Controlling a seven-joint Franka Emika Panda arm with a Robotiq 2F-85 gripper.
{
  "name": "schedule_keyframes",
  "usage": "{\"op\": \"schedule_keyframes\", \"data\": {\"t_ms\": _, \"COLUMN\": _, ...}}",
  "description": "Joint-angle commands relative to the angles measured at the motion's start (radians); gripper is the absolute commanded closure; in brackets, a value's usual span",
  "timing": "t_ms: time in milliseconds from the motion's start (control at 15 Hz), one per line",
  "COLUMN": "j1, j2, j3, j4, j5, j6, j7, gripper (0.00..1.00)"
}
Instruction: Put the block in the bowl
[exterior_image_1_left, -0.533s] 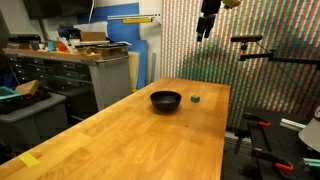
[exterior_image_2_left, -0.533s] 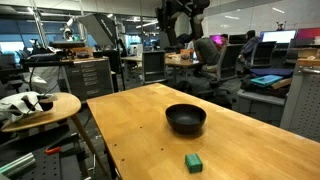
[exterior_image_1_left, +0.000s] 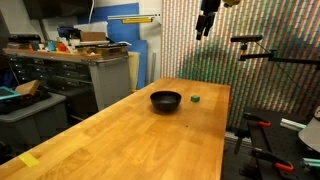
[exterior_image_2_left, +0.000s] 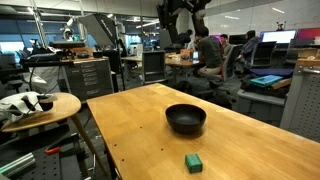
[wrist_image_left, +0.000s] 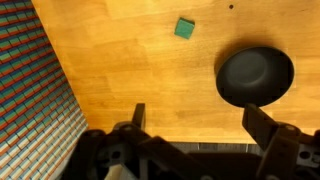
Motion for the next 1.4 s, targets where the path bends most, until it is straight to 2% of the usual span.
{"op": "schedule_keyframes", "data": {"t_ms": 0, "j1": 0.009, "j2": 0.005, "j3": -0.011, "j4": 0.001, "j5": -0.001, "j6": 0.002, "j7": 0.008, "gripper": 0.00}}
{"op": "schedule_keyframes", "data": {"t_ms": 467, "j1": -0.002, "j2": 0.082, "j3": -0.012, "j4": -0.049, "j5": 0.003, "j6": 0.094, "j7": 0.129, "gripper": 0.00}}
{"op": "schedule_keyframes", "data": {"t_ms": 1000, "j1": -0.006, "j2": 0.244, "j3": -0.039, "j4": -0.117, "j5": 0.018, "j6": 0.319, "j7": 0.241, "gripper": 0.00}}
{"op": "schedule_keyframes", "data": {"t_ms": 1333, "j1": 0.003, "j2": 0.369, "j3": -0.062, "j4": -0.121, "j5": 0.052, "j6": 0.454, "j7": 0.251, "gripper": 0.00}}
